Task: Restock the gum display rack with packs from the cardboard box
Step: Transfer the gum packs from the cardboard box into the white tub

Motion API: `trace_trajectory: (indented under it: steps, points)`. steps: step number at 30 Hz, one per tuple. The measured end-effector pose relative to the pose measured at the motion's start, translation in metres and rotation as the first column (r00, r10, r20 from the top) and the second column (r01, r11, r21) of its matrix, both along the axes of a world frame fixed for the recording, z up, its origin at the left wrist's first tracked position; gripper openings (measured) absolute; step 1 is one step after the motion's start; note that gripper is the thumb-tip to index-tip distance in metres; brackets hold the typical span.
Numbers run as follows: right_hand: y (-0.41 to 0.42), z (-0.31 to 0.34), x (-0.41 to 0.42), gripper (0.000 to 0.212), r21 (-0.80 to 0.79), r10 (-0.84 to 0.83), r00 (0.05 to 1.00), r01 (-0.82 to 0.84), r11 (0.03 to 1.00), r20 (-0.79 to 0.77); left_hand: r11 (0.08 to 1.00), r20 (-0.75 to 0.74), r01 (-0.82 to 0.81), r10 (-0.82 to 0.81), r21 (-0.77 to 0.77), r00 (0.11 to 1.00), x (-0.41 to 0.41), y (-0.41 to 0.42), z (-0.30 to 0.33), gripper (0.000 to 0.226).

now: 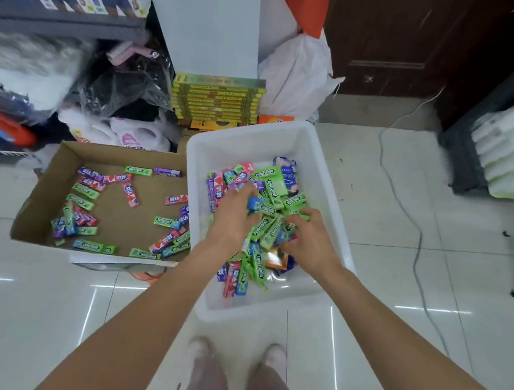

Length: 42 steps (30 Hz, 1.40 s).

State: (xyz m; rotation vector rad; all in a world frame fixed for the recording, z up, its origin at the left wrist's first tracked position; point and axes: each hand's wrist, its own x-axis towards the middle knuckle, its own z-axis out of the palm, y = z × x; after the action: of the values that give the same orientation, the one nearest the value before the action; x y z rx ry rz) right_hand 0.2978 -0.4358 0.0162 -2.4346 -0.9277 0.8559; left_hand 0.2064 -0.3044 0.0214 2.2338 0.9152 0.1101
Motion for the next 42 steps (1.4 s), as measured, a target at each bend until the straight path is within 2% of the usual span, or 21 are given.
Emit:
trace_trajectory:
  steps: [4, 6, 10, 15, 18, 23, 26, 29, 33, 37, 40, 42]
  points:
    - [-0.004, -0.001, 0.002, 0.048, -0.01, 0.024, 1.0, -0.024, 1.0, 0.0, 0.994, -0.185, 0.085, -0.07, 0.074, 0.98, -0.013, 0.001, -0.006, 0.037]
    - [-0.003, 0.0, 0.001, 0.046, 0.027, 0.026, 0.999, -0.026, 0.999, 0.02, 0.985, -0.216, 0.118, -0.09, 0.122, 0.972, -0.018, 0.002, -0.006, 0.041]
    - [0.011, 0.008, -0.008, 0.04, 0.14, 0.045, 0.998, -0.052, 0.989, 0.052, 0.992, -0.082, 0.067, -0.059, 0.102, 0.995, -0.027, 0.009, 0.003, 0.033]
    - [0.052, 0.024, -0.038, 0.034, 0.242, 0.096, 0.991, -0.115, 0.963, 0.09, 0.994, 0.119, -0.112, 0.11, 0.017, 0.987, -0.058, 0.036, 0.017, 0.02]
    - [0.088, 0.03, -0.066, 0.033, 0.273, 0.15, 0.984, -0.172, 0.947, 0.096, 0.979, 0.128, -0.203, 0.197, 0.029, 0.972, -0.092, 0.071, 0.02, 0.018]
    - [0.163, 0.024, -0.117, 0.031, 0.287, 0.193, 0.976, -0.214, 0.934, 0.1, 0.96, 0.014, -0.271, 0.271, 0.068, 0.962, -0.155, 0.153, 0.002, 0.02]
    - [0.203, 0.003, -0.148, 0.033, 0.231, 0.194, 0.979, -0.205, 0.951, 0.07, 0.973, -0.08, -0.222, 0.226, 0.054, 0.971, -0.188, 0.203, -0.02, 0.025]
    - [0.231, -0.028, -0.175, 0.036, 0.123, 0.208, 0.977, -0.212, 0.969, 0.043, 0.994, -0.268, -0.106, 0.102, 0.001, 0.958, -0.214, 0.239, -0.044, 0.033]
    - [0.254, -0.069, -0.199, 0.038, -0.027, 0.247, 0.969, -0.247, 0.969, 0.001, 0.999, -0.348, -0.011, -0.006, -0.045, 0.938, -0.24, 0.266, -0.076, 0.04]
    - [0.263, -0.102, -0.21, 0.057, -0.148, 0.254, 0.967, -0.255, 0.955, -0.031, 0.997, -0.401, 0.07, -0.071, -0.015, 0.914, -0.26, 0.276, -0.113, 0.06]
    - [0.264, -0.124, -0.208, 0.081, -0.314, 0.36, 0.932, -0.355, 0.88, -0.045, 0.989, -0.483, 0.143, -0.143, -0.038, 0.864, -0.266, 0.286, -0.135, 0.084]
    - [0.264, -0.136, -0.204, 0.089, -0.4, 0.397, 0.917, -0.377, 0.835, -0.037, 0.973, -0.556, 0.228, -0.213, -0.044, 0.803, -0.267, 0.294, -0.147, 0.092]
